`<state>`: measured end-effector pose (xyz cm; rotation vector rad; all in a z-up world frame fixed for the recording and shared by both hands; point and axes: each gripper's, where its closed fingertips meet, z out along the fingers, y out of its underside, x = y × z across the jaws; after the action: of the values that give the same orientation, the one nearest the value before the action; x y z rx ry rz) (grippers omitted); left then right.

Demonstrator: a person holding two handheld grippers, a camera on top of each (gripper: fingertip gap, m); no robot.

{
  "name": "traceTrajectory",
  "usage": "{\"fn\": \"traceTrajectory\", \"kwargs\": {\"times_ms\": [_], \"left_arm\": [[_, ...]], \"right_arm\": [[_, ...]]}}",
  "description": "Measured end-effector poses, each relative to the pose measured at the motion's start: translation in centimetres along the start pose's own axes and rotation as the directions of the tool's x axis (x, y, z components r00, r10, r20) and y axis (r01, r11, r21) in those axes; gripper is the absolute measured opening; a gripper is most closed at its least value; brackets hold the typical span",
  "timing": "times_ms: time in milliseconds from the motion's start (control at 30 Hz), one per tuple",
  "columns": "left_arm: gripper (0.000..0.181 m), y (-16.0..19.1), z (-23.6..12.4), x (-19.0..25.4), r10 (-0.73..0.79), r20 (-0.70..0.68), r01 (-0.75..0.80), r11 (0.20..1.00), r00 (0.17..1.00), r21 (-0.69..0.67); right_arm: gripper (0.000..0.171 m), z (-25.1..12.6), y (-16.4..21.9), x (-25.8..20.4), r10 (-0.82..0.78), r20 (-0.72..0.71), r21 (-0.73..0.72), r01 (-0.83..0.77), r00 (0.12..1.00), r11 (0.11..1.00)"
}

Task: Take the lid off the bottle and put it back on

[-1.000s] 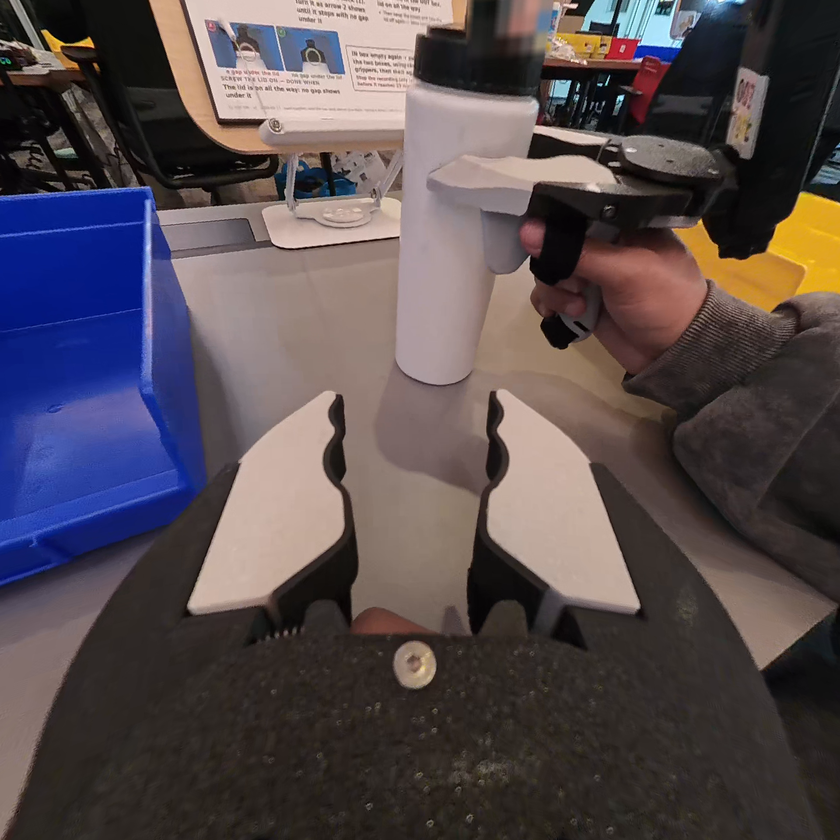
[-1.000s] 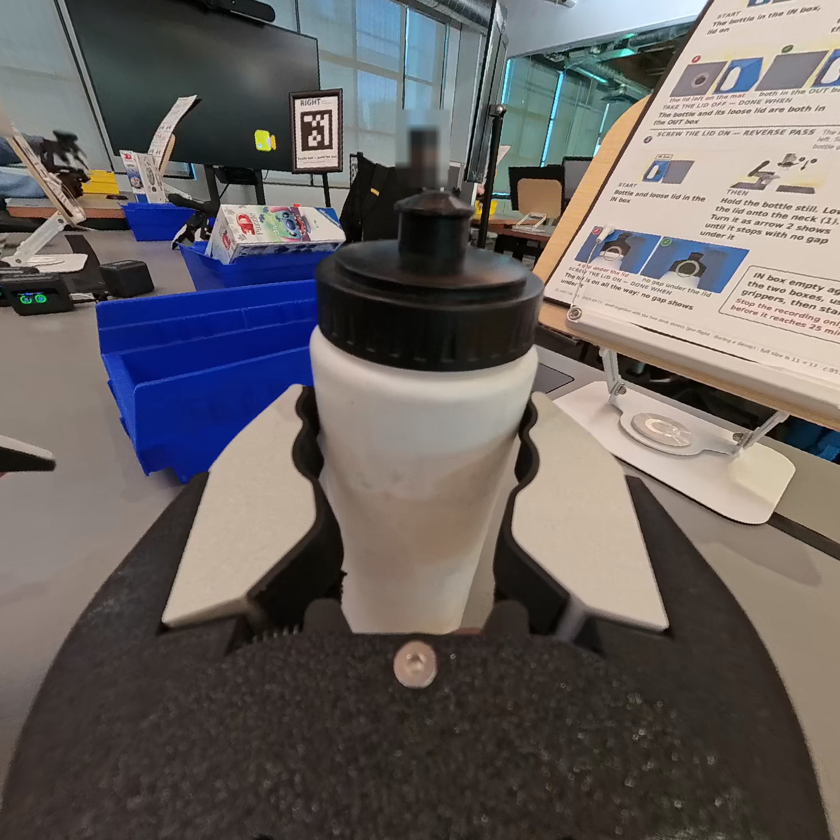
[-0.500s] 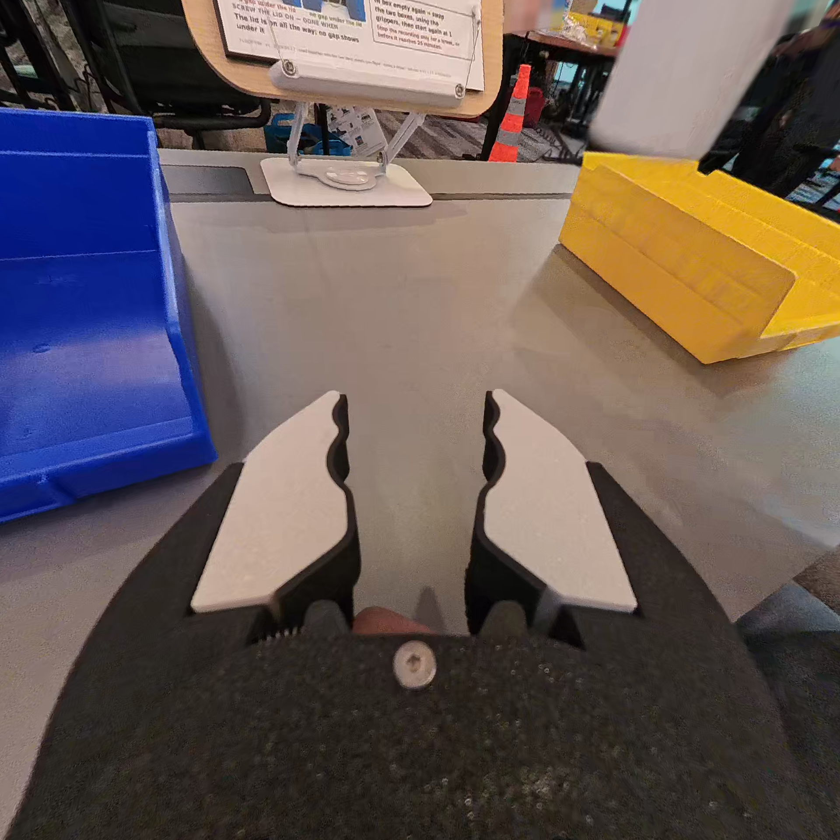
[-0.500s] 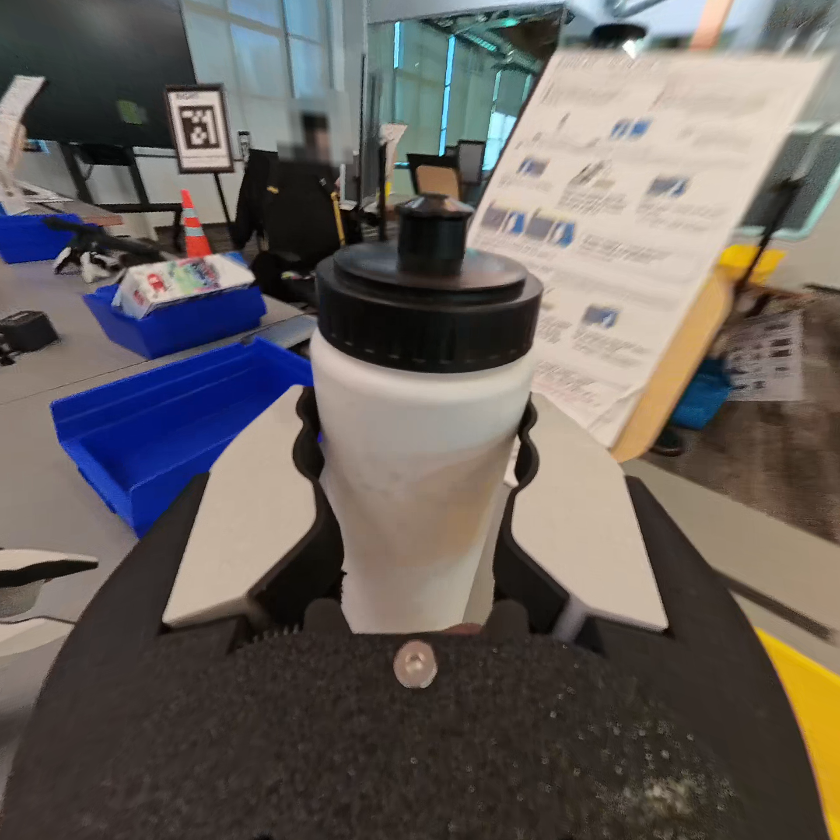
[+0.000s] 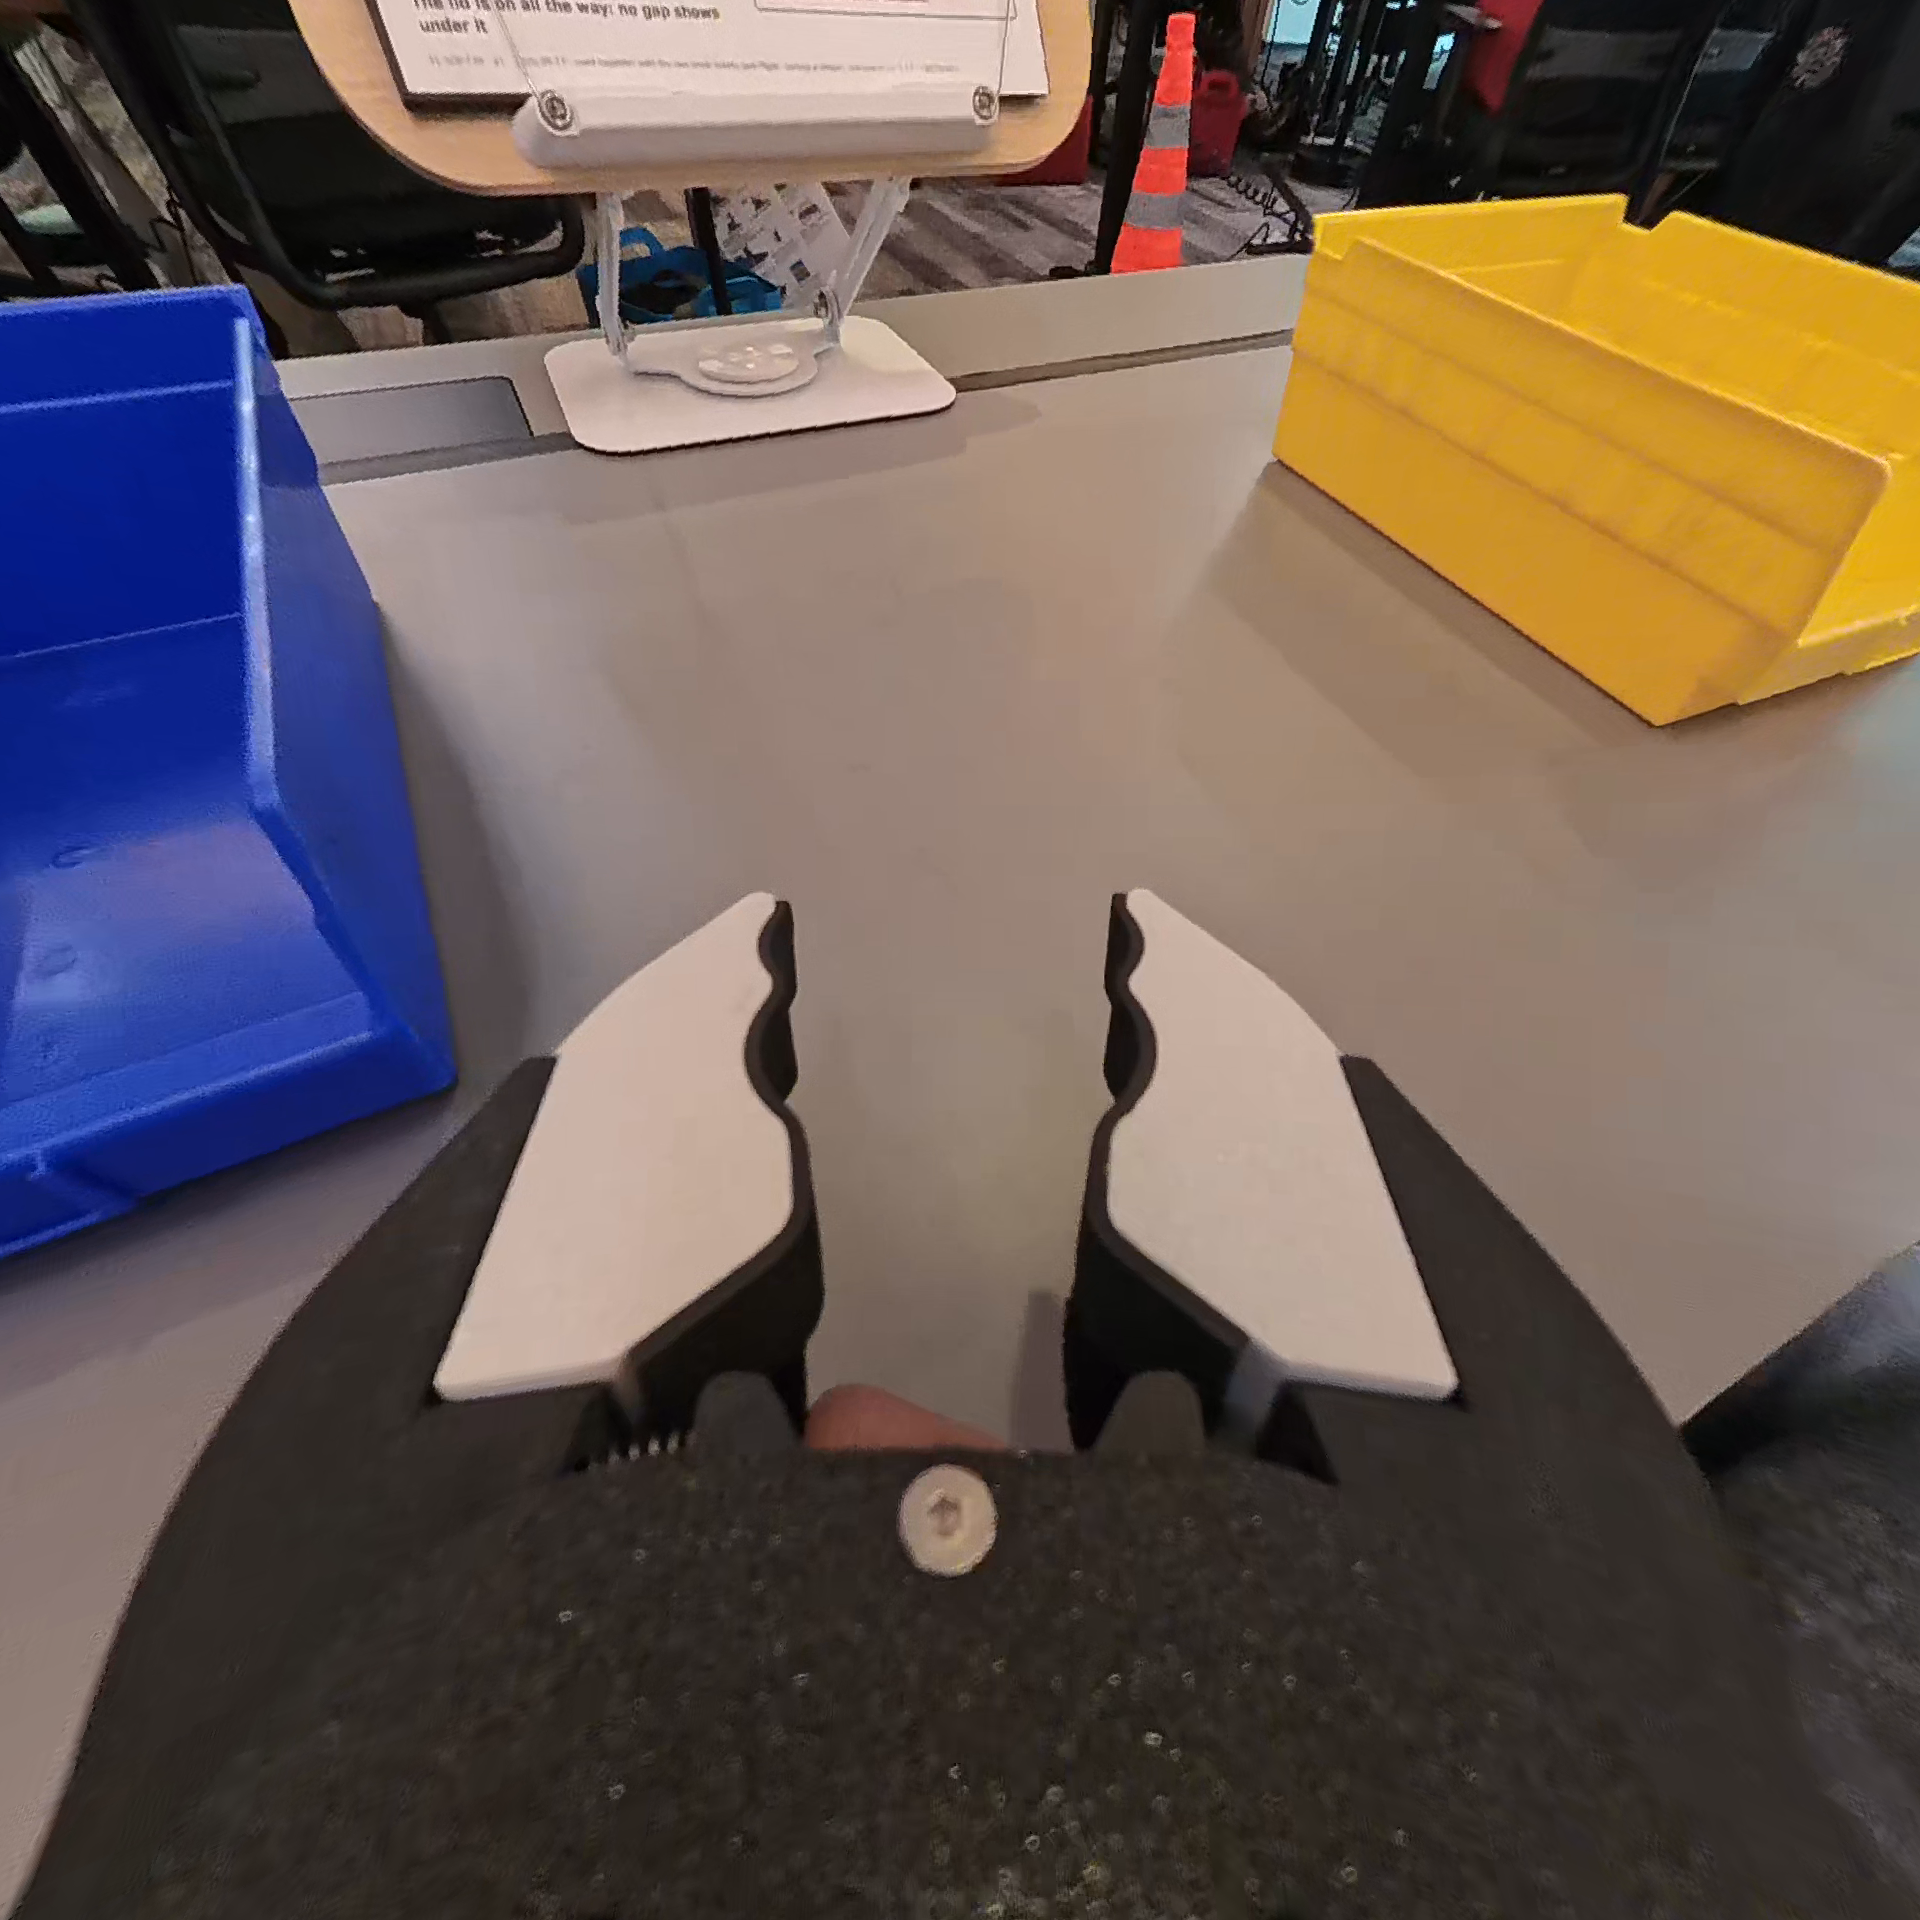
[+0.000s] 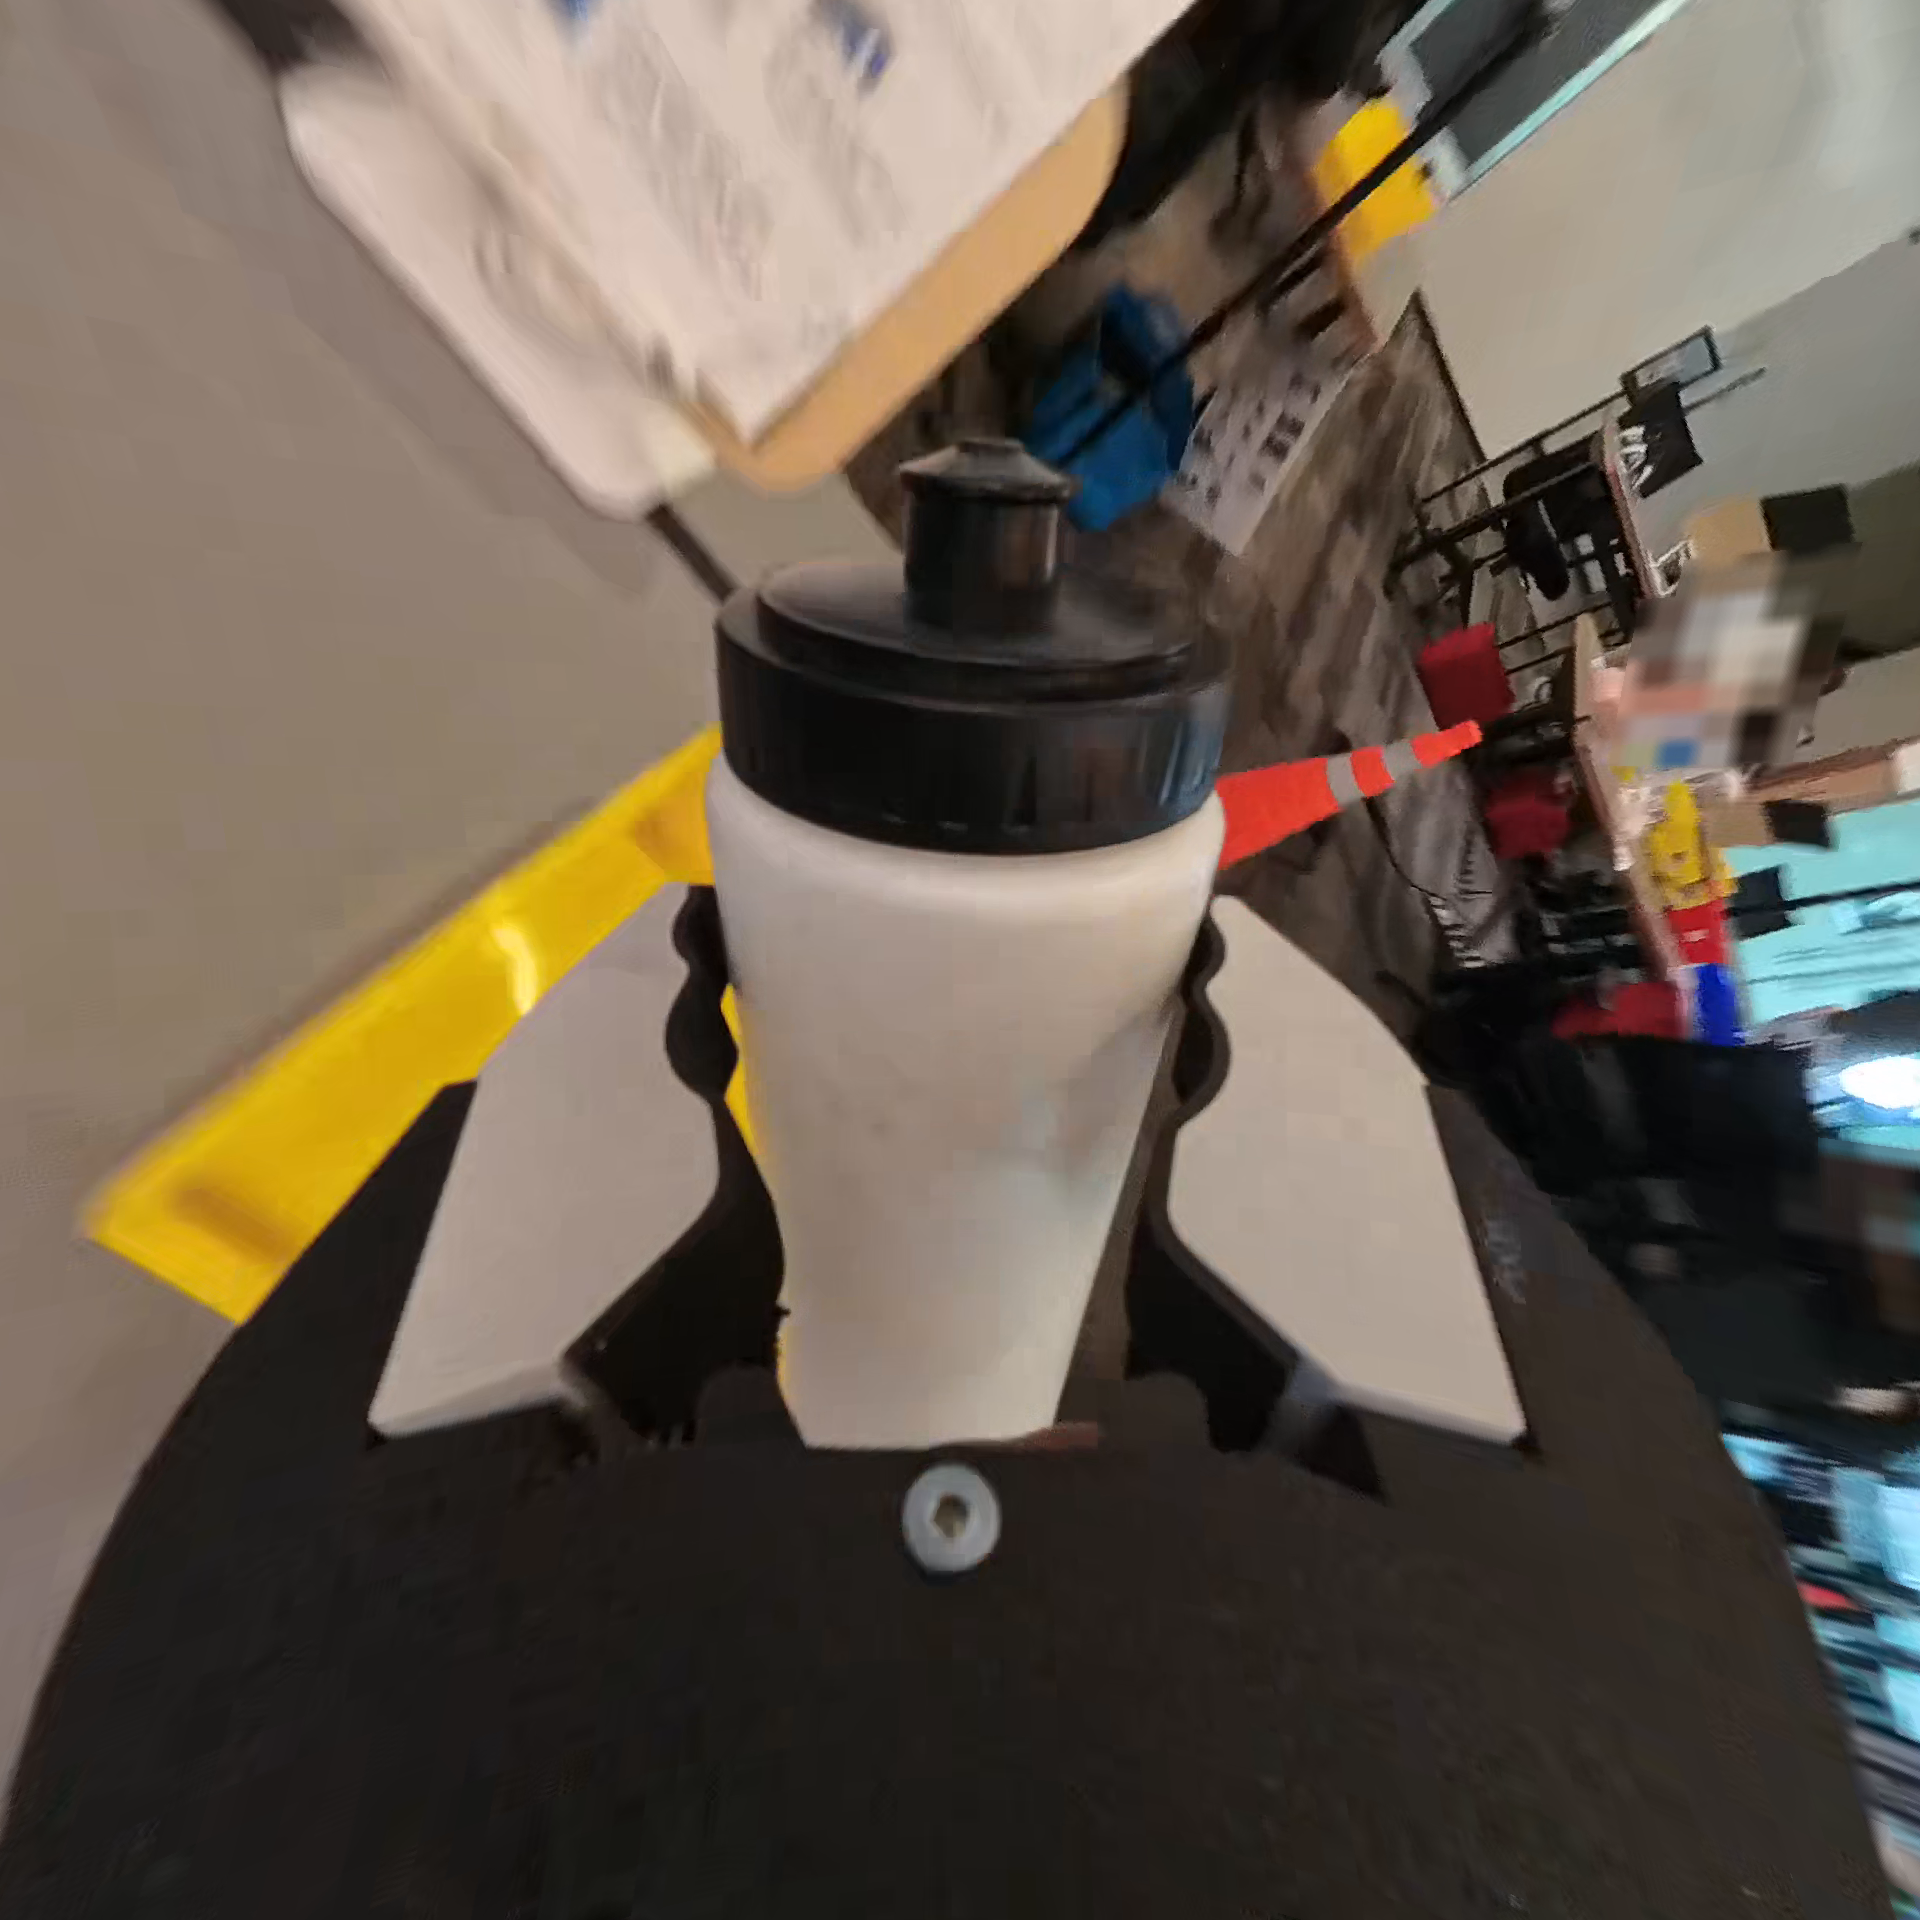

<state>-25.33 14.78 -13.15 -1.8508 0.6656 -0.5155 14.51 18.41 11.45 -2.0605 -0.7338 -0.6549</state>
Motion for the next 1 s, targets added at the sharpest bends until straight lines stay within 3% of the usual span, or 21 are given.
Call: {"fn": "traceTrajectory", "kwargs": {"times_ms": [100,200,367,533,600,833,1000], "left_arm": [[0.057,0.4,0.2,0.0,-0.025,-0.016,0.025,0.999,1.0,-0.022],[0.057,0.7,0.3,0.0,-0.036,-0.024,0.035,0.999,0.999,-0.036],[0.057,1.1,0.6,0.1,-0.045,-0.039,0.042,0.997,0.998,-0.061],[0.057,1.3,0.6,0.2,-0.045,-0.044,0.042,0.997,0.998,-0.069],[0.057,1.5,0.6,0.2,-0.044,-0.046,0.04,0.996,0.998,-0.078],[0.057,1.9,0.7,0.1,-0.046,-0.05,0.041,0.995,0.998,-0.093],[0.057,2.1,0.8,-0.1,-0.067,-0.053,0.061,0.993,0.996,-0.104]], "right_arm": [[0.084,3.7,4.5,-3.1,-0.269,0.066,-0.146,0.276,0.961,0.95],[0.084,6.5,8.5,-7.2,-0.537,0.171,-0.174,0.562,0.826,0.809],[0.084,9.6,13.6,-9.9,-0.871,0.226,-0.188,0.897,0.436,0.4],[0.083,11.9,14.9,-11.6,-0.99,0.144,-0.072,0.997,0.006,-0.004],[0.083,12.8,15.8,-12.5,-0.986,0.131,-0.026,0.994,-0.099,-0.103],[0.083,15.1,18.8,-15.5,-0.979,0.157,0.059,0.991,-0.127,-0.119],[0.085,15.6,19.5,-16.9,-0.98,0.198,0.067,0.998,-0.015,-0.001]]}}
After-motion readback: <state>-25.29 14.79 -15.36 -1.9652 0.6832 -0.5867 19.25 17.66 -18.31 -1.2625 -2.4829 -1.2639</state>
